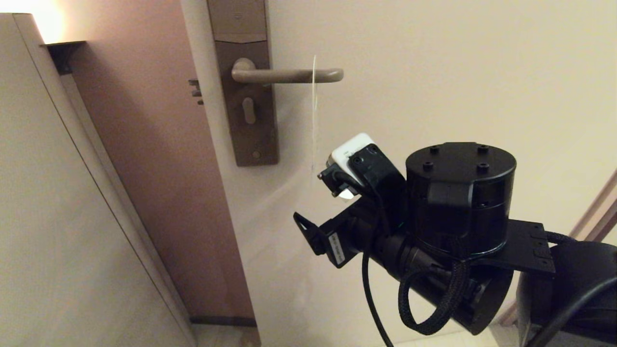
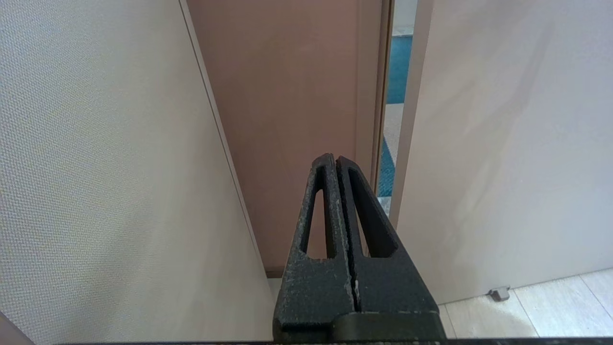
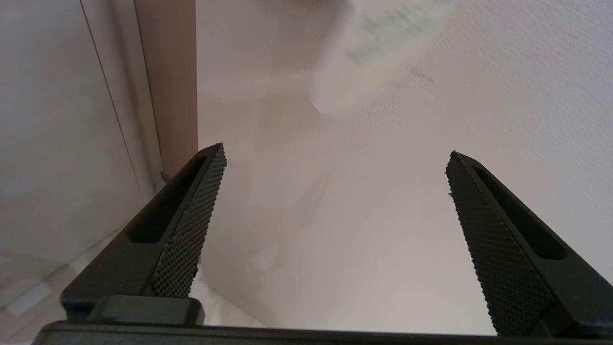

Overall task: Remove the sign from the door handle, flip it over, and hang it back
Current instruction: Hang the sign back with the other side facing out

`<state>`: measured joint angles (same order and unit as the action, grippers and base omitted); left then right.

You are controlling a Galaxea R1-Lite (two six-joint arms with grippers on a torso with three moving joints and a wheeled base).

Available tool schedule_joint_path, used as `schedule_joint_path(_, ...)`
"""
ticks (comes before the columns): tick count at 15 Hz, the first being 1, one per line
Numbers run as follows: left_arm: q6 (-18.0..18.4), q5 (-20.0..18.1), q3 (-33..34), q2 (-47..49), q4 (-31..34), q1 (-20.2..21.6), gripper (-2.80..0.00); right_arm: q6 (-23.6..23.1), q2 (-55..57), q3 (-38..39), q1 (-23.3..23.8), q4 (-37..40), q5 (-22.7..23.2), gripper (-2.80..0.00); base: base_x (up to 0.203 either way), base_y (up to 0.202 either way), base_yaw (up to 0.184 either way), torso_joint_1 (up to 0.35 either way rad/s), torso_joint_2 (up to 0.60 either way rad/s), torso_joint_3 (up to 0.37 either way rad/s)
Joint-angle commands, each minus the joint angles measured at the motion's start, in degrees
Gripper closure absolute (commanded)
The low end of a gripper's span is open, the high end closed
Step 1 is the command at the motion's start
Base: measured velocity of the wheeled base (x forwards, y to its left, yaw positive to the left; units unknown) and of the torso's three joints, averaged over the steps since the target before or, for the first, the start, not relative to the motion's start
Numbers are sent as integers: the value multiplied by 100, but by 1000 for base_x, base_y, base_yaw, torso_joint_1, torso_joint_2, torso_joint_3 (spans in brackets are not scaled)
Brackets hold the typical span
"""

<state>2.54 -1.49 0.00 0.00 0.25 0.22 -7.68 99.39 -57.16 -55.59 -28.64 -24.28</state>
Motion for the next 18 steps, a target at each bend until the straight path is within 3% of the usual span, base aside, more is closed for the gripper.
schedule_joint_path(1,1,-1,0,4,1,2,0,-6,-150,91,4,-19,-12,-280,0,0,0,0,0,0)
schedule_joint_path(7,1,-1,0,9,1,-1,0,3,-647,610,260,-19,-7,-280,0,0,0,0,0,0)
schedule_joint_path(17,1,-1,0,5,-1,0,0,20,-1496,1429,1526,-19,27,-280,0,0,0,0,0,0)
schedule_joint_path(18,1,-1,0,9,-7,4,0,21,-1550,1484,1608,-19,29,0,0,0,0,0,0,0)
